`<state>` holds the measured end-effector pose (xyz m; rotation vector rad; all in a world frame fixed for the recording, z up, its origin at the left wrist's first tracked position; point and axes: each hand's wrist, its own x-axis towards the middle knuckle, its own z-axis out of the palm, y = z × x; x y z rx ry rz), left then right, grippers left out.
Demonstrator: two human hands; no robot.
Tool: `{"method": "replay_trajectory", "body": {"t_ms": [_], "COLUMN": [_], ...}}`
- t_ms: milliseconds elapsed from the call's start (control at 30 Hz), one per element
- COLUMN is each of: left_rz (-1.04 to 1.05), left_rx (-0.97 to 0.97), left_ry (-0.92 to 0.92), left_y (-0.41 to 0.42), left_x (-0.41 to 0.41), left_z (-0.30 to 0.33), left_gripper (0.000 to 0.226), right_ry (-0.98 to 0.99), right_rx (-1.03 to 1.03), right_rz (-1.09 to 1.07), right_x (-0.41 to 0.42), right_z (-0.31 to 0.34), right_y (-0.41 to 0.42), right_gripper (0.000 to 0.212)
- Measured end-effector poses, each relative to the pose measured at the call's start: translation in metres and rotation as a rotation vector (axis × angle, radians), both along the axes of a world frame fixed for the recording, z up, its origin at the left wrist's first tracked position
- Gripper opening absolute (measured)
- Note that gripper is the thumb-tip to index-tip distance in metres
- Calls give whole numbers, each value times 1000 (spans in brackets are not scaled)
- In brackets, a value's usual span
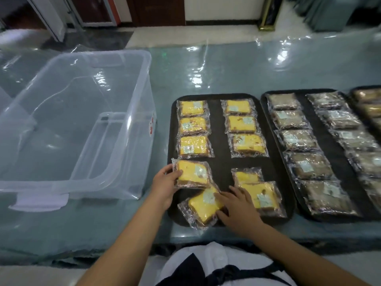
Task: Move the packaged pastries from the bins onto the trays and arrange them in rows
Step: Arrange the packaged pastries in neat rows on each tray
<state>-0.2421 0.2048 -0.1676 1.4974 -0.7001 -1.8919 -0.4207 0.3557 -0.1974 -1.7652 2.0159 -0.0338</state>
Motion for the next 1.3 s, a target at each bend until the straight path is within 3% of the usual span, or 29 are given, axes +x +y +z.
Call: {"method": "replay_trajectory", "body": {"t_ms": [200, 367, 533, 667, 800, 967, 1133, 1200, 1300], "left_rz": [-105, -286, -474, -585, -651, -746, -1236, -1376, -1366], "left_rx": [11, -162, -326, -482, -554, -710, -1029, -1010, -960], "left_ry": [-48, -396, -508, -653, -740, -895, -1005, -1049, -1125], "left_y": [-19, -19, -14, -10, -9, -7, 10, 14, 14], "left_x": [-25, -26, -18, -17, -15, -9, -10, -10, -9], "left_z": [-23, -33, -38, -40, -39, -31, -31, -39, -47], "left_gripper": [41, 53, 79, 68, 62, 61, 59, 56, 56], "right_ry": [88, 80, 57, 75, 100, 90, 96, 103, 97], "right_rx": [-96, -52, -55, -26, -42, -62, -89, -69, -51], "right_rz": [-49, -123, -186, -193, -191, -197, -203, -197, -190], "right_x": [16, 24, 30, 35, 35, 34, 35, 36, 36], "right_z": [-15, -8, -10, -7, -11, -15, -15, -14, -14], "right_y": [30, 34, 37, 37, 39, 41, 42, 41, 41], "right_gripper": [66, 79, 57, 56, 76, 75, 74, 77, 79]}}
